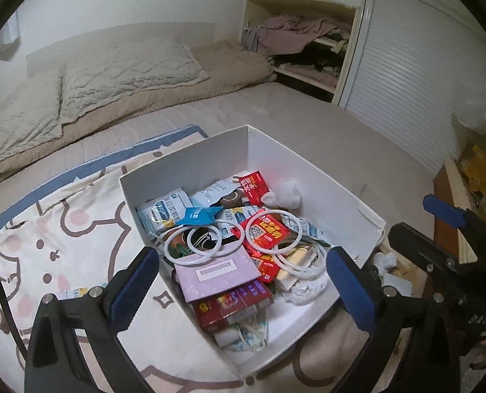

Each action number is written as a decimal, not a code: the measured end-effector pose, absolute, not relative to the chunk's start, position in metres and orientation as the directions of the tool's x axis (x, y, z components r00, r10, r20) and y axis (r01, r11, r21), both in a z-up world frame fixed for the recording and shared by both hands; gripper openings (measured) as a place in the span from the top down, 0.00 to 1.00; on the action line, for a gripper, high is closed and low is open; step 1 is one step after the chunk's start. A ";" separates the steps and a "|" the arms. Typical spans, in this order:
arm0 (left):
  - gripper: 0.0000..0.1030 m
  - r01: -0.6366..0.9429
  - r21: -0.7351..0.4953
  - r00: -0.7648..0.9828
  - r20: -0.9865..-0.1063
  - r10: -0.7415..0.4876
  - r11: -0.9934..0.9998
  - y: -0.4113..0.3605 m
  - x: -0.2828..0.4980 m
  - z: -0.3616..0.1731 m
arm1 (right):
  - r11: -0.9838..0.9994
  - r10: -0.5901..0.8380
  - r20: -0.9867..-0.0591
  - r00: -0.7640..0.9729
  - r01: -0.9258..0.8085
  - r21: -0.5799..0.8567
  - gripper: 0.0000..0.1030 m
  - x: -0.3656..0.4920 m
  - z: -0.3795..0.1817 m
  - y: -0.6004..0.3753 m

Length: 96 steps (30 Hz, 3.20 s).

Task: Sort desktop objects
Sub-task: 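Withdraw both tools from the box and move over the blanket, then reach the left tool down to the brown tape roll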

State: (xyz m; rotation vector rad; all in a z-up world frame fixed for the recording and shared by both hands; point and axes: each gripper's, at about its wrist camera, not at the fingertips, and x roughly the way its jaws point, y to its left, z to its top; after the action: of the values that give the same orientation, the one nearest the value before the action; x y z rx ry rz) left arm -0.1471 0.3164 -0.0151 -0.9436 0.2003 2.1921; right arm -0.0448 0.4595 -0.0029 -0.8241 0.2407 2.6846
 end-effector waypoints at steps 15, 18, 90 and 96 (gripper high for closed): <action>0.01 -0.644 -0.083 -0.555 -0.634 0.539 -0.761 0.254 -0.124 0.024 | -0.943 0.238 -0.525 -0.817 -0.323 0.075 0.00 -0.030 0.020 0.431; 0.01 -0.627 -0.082 -0.572 -0.627 0.529 -0.774 0.238 -0.123 0.031 | -0.948 0.229 -0.519 -0.823 -0.311 0.075 0.00 -0.029 0.023 0.424; 0.01 -0.095 -0.054 -0.684 -0.721 0.105 -0.994 -0.027 -0.252 -0.076 | -0.988 -0.150 -0.730 -0.667 0.087 0.124 0.00 -0.214 -0.096 0.221; 0.01 -0.054 -0.096 -0.644 -0.757 0.108 -0.994 -0.046 -0.282 -0.107 | -0.990 -0.136 -0.776 -0.616 0.063 0.124 0.00 -0.249 -0.131 0.220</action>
State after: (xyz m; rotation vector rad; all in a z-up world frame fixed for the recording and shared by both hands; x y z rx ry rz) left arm -0.2824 -0.0461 -0.1069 -1.2810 -0.0985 2.7683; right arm -0.2485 0.2203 -0.1306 -1.4161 0.1384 2.9248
